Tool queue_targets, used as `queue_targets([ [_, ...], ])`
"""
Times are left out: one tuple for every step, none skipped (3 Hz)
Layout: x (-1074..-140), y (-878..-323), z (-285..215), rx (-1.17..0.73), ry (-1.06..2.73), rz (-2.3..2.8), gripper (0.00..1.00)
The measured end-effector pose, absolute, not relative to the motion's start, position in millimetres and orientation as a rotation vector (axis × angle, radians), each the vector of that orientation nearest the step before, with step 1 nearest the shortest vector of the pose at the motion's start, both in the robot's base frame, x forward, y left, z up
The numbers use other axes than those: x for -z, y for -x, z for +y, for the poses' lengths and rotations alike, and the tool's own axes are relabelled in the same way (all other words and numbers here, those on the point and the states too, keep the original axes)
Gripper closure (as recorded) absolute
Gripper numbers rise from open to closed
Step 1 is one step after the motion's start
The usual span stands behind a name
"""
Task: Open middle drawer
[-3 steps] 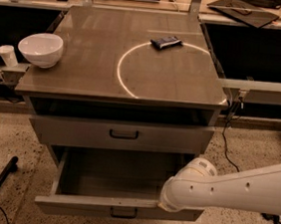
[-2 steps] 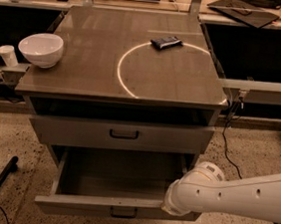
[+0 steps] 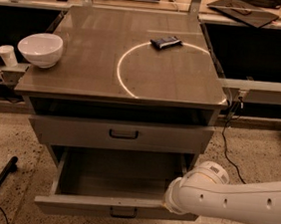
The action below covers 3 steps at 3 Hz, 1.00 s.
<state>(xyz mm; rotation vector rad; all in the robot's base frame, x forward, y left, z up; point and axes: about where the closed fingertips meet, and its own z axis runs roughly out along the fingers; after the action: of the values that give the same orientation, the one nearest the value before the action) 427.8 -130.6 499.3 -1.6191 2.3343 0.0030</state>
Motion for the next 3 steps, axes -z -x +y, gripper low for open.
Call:
queue_targets([
  [-522.2, -431.1, -129.3, 0.055, 1.616, 2.296, 1.00],
  [-532.7, -437.3, -134.3, 0.132, 1.602, 2.309, 1.00],
  [-534.5, -438.6, -135.3, 0.147, 1.595, 2.313, 0.81],
])
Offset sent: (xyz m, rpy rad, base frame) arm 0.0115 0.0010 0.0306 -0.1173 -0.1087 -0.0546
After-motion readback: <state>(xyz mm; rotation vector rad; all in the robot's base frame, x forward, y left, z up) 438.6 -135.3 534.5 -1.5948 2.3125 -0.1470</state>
